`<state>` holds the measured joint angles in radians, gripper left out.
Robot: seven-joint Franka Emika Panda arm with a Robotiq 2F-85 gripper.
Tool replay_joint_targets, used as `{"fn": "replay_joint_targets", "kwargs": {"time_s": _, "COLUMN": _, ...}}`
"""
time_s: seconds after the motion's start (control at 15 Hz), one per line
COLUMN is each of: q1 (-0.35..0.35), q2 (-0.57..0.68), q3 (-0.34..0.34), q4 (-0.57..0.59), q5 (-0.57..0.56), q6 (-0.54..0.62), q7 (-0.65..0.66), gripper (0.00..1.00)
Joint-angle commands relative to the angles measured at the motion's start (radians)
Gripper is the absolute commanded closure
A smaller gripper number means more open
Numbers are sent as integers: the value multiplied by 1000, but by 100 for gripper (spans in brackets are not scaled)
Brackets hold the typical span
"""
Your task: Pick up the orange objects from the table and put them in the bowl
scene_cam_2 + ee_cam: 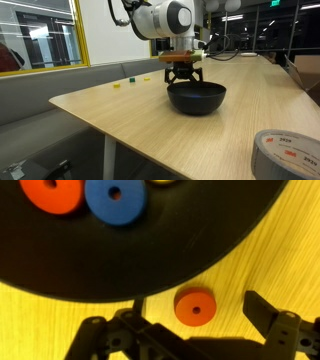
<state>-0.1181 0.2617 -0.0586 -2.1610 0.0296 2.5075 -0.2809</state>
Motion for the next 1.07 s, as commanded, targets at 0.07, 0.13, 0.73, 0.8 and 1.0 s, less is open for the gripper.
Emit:
{"fn": "replay_joint_targets", "kwargs": {"time_s": 0.07, "q1": -4, "q2": 6, "q3": 7, "q4": 18, "q5": -2, "q6": -2, "q7": 7, "gripper": 0}}
{"fn": "replay_joint_targets", "kwargs": {"time_s": 0.13, "q1": -4, "q2": 6, "q3": 7, "q4": 19, "q5": -4, "q6": 1, "q7": 6, "gripper": 2}}
{"fn": "replay_joint_targets", "kwargs": {"time_s": 0.73, "q1": 3, "q2": -7, "q3": 4, "q4": 25, "q5": -19, "q6": -10, "q7": 22, "gripper": 74}}
{"fn": "replay_joint_targets", "kwargs": {"time_s": 0.8, "q1": 5, "q2": -13, "q3": 3, "q4": 24, "q5": -23, "q6": -14, "q7": 26, "gripper": 79}}
{"fn": "replay_joint_targets", "kwargs": {"time_s": 1.0, "q1": 16, "q2": -35, "q3": -6, "q4": 16, "q5": -56, "q6": -33, "q7": 61, "gripper": 75}}
